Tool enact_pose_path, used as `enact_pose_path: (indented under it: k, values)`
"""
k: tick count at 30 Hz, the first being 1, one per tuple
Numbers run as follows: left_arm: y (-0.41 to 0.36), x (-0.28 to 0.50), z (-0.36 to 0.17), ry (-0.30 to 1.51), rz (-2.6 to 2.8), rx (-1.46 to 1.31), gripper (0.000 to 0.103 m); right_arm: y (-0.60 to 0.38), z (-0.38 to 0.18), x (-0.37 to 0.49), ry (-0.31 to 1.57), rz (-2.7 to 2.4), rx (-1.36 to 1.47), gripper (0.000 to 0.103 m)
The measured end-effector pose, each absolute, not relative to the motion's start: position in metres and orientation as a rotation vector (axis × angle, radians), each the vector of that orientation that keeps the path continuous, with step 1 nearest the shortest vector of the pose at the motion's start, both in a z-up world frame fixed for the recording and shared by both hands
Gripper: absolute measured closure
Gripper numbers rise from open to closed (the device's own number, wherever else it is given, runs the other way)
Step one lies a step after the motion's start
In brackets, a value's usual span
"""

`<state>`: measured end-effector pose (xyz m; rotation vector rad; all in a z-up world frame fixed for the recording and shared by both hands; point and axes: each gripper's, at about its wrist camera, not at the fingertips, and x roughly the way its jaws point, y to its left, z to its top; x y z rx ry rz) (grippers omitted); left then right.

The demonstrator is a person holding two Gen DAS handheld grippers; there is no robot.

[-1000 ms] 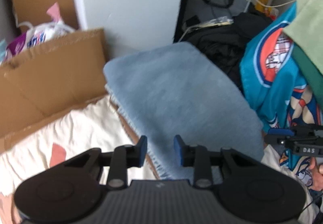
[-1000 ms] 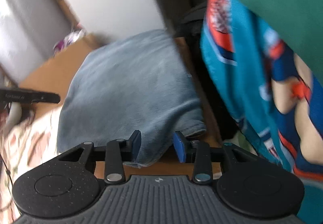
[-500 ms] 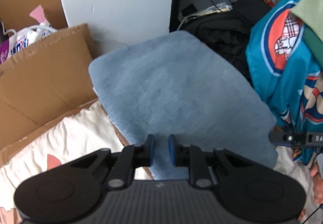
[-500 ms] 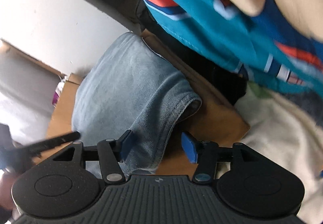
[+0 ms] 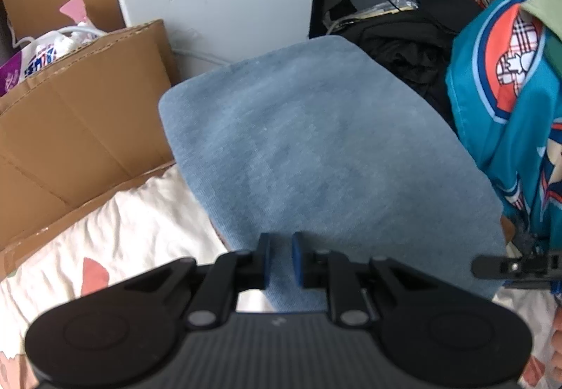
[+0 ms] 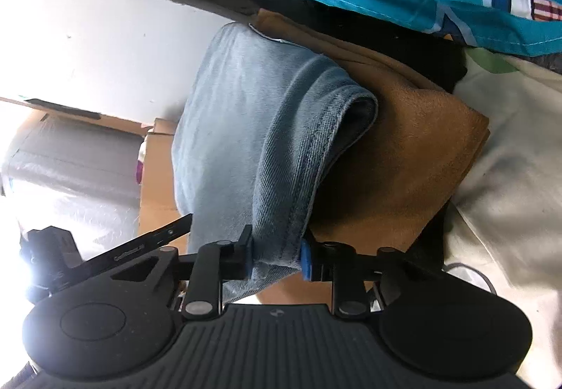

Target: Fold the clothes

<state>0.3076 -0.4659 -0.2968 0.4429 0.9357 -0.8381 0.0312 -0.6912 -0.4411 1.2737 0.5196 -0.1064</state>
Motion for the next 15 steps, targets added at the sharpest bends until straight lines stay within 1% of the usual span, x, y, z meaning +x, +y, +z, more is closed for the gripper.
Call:
enact_pose_path:
  k: [4,10,11,12,13,15]
  values:
    - [-0.457,0.309,-0.295,0.967,-0.813,0.358,0.088,-0.688,-0.432,0.024,0.552,-0.106,1.220,0.079]
    - [-0.454,0.299,-0.283,0.982,-0.792,0.373,0.088,-0.680,-0.420,0.012,0.579,-0.155,1.179,0.078]
    - [-0.453,0.298,-0.282,0.989,-0.782,0.371,0.088,-0.679,-0.419,0.010,0.575,-0.178,1.183,0.076]
    - [-0.453,0.296,-0.280,0.993,-0.774,0.368,0.088,-0.678,-0.418,0.009,0.569,-0.207,1.195,0.071]
    - [-0.453,0.295,-0.278,0.993,-0.767,0.370,0.088,-0.677,-0.417,0.008,0.563,-0.235,1.207,0.069]
    - [-0.455,0.291,-0.274,0.998,-0.752,0.387,0.087,-0.671,-0.414,0.016,0.570,-0.265,1.213,0.061]
